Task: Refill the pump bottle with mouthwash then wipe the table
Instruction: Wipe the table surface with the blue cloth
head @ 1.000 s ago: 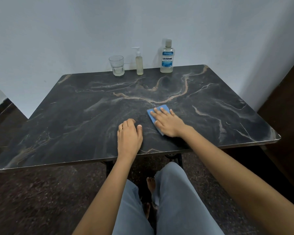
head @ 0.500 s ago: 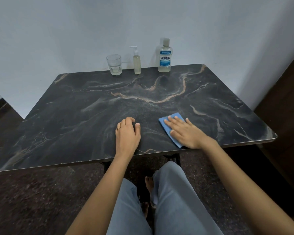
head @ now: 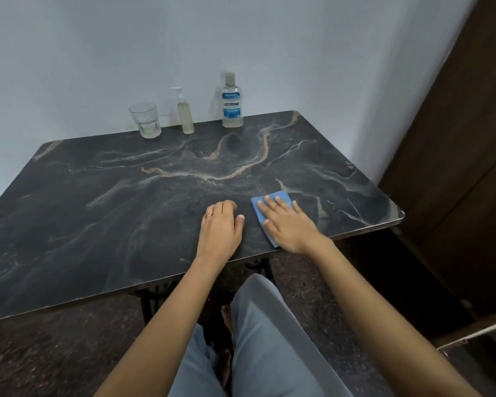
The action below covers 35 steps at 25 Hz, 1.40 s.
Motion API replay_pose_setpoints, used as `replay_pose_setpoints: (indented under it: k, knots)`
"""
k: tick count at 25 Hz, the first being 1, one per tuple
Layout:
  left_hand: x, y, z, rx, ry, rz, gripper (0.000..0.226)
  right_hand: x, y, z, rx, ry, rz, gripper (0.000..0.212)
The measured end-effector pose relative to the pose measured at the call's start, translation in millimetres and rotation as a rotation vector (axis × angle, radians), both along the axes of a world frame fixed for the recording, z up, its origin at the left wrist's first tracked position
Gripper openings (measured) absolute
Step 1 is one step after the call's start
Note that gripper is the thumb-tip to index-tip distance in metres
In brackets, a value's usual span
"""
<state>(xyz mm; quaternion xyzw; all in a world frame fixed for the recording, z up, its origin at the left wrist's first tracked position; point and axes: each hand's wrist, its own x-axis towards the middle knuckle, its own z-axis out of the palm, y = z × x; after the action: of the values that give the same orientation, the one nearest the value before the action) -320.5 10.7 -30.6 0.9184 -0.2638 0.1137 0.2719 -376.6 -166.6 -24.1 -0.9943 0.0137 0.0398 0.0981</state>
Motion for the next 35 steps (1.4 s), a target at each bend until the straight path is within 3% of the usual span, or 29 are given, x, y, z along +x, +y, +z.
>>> replay_pose_setpoints:
  k: [3,6,8,12,14,18,21,24,27,30,32,35]
  knots:
    - [1,-15,-3,-0.012,0.039,-0.035,0.027,-15,-41,-2,-0.007,0.017,0.058,0.052]
    - [2,-17,-9,-0.049,0.071,-0.031,0.027,-12,-85,9,-0.012,0.034,-0.307,0.052]
    - [3,-18,-10,-0.061,0.079,-0.014,0.028,-6,-66,9,-0.018,0.014,-0.387,0.053]
    - [2,-16,-11,-0.070,0.069,-0.020,0.027,-23,-5,-10,0.001,-0.031,-0.007,0.053]
    - [1,-13,-12,-0.085,0.082,-0.021,0.026,-27,-39,-7,-0.014,-0.017,0.001,0.053]
    - [0,-16,-12,-0.088,0.089,-0.013,0.027,-19,-137,1,-0.045,-0.003,-0.444,0.055]
    - [0,-19,-11,-0.077,0.083,-0.013,0.027,15,-159,5,-0.019,0.010,-0.585,0.056]
    - [0,-20,-11,-0.073,0.079,-0.006,0.026,56,-129,10,-0.012,0.042,-0.531,0.056]
    - [-1,-19,-11,-0.083,0.073,-0.002,0.026,71,-66,8,-0.036,0.047,-0.317,0.055]
    - [-1,-17,-11,-0.101,0.086,-0.015,0.027,33,-10,0,-0.055,-0.010,0.001,0.056]
    - [1,-15,-13,-0.108,0.095,-0.023,0.026,0,-18,-3,-0.055,-0.038,0.138,0.058]
    - [2,-17,-14,-0.098,0.094,-0.014,0.026,-14,-91,-1,-0.111,-0.085,-0.035,0.056]
